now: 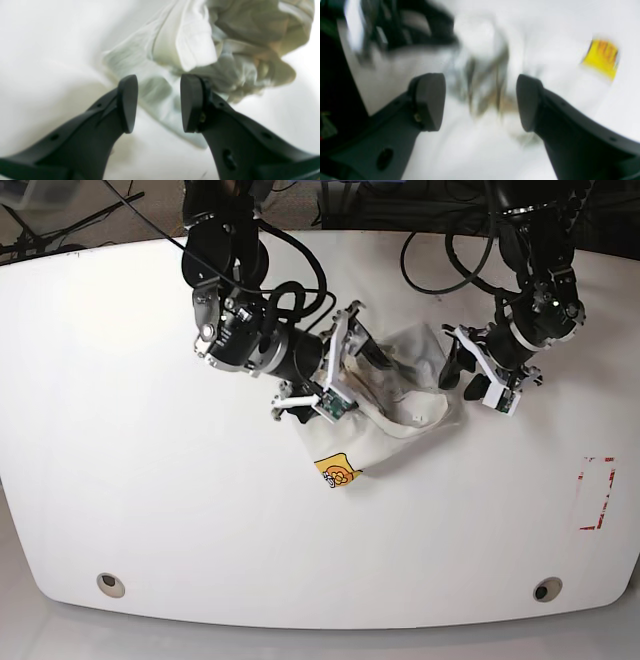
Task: Fold the T-shirt properly
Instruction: 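Lift and flip the bundle over with the right gripper, then tuck and flatten the bundle edges with both grippers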
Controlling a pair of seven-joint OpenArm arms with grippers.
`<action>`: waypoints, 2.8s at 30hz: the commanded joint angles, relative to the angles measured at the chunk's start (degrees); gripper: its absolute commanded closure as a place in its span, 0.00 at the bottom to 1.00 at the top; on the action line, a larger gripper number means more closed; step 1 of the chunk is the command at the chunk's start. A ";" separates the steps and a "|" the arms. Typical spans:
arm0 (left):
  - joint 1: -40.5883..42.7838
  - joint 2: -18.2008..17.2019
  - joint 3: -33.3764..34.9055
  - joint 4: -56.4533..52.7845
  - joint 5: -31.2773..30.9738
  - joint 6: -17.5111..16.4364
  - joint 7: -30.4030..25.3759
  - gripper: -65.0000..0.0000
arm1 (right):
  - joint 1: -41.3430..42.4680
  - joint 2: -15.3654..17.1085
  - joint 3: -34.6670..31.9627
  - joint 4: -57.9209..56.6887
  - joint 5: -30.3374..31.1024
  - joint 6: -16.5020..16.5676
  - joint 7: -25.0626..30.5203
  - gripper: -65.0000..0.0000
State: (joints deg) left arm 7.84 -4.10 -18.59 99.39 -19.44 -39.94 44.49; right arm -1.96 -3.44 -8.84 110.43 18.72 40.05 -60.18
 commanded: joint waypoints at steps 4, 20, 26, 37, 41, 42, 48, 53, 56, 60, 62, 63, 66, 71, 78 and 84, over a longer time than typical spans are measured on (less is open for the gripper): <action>-0.67 -1.22 -4.49 1.75 -1.00 -0.06 -1.19 0.60 | -2.92 2.70 0.09 1.00 0.31 -0.05 1.24 0.34; -0.67 -4.91 -6.95 -1.06 -0.73 -0.06 -1.19 0.60 | 0.77 2.52 0.09 -16.67 0.14 -0.05 8.97 0.34; -0.93 -4.56 -6.77 -4.84 -0.73 -0.06 -1.19 0.60 | 2.09 0.94 0.09 -20.10 0.31 -0.05 13.02 0.75; -1.02 -4.82 -3.43 -9.33 -0.73 -0.06 -1.28 0.60 | 0.59 -0.65 0.09 -9.47 0.84 -0.05 8.89 0.98; -1.02 -4.82 -3.34 -9.33 -0.73 -0.06 -1.28 0.60 | 0.51 -2.93 -2.19 -4.89 0.75 -0.05 4.58 0.97; -1.02 -4.82 -3.34 -9.33 -0.73 -0.06 -1.28 0.60 | 0.59 -3.11 -3.51 -4.54 0.75 -0.05 4.05 0.97; -1.02 -4.82 -3.43 -8.89 -0.82 -0.06 -1.28 0.60 | 3.41 -4.69 -11.60 -7.44 0.22 -0.05 4.23 0.97; -1.29 -6.85 -3.70 -8.71 -1.00 -0.06 -1.28 0.60 | 7.27 -5.56 -15.55 -16.15 0.22 -0.05 6.34 0.97; -1.99 -7.64 -3.78 -8.71 -1.09 -0.06 -1.28 0.60 | 8.77 -5.56 -16.08 -22.39 0.75 -0.05 9.24 0.96; -2.25 -8.69 -4.58 -7.39 -1.09 -0.06 -1.28 0.60 | 10.62 -5.56 -16.70 -28.45 0.75 -0.05 11.88 0.68; -2.25 -9.13 -5.89 -5.90 -1.09 -0.06 -1.28 0.60 | 10.35 -5.56 -16.70 -28.19 0.84 -0.05 12.05 0.49; -2.25 -9.13 -6.42 -5.11 -1.09 -0.06 -1.28 0.60 | 10.09 -5.56 -16.70 -26.43 0.84 -0.05 11.88 0.40; -2.25 -9.31 -6.51 -2.38 -1.09 -0.06 -1.28 0.60 | 7.10 -5.39 -16.70 -19.75 0.84 -0.05 11.70 0.27; -2.25 -9.04 -6.25 2.45 -1.00 -0.06 -1.28 0.60 | 3.85 -1.09 -16.43 -8.15 0.84 -0.05 9.85 0.26; -3.57 -9.04 0.35 6.58 -0.73 -0.06 -1.19 0.60 | 2.35 2.87 -9.05 -2.70 4.97 -0.05 9.50 0.26; -4.36 -8.87 9.05 7.55 -0.65 -0.06 -1.19 0.60 | 6.13 6.74 3.43 -8.23 17.19 -0.05 9.50 0.28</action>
State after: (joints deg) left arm 4.43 -12.60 -10.98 105.71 -19.27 -39.94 44.12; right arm 1.72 2.63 -6.39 103.02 32.80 39.99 -51.92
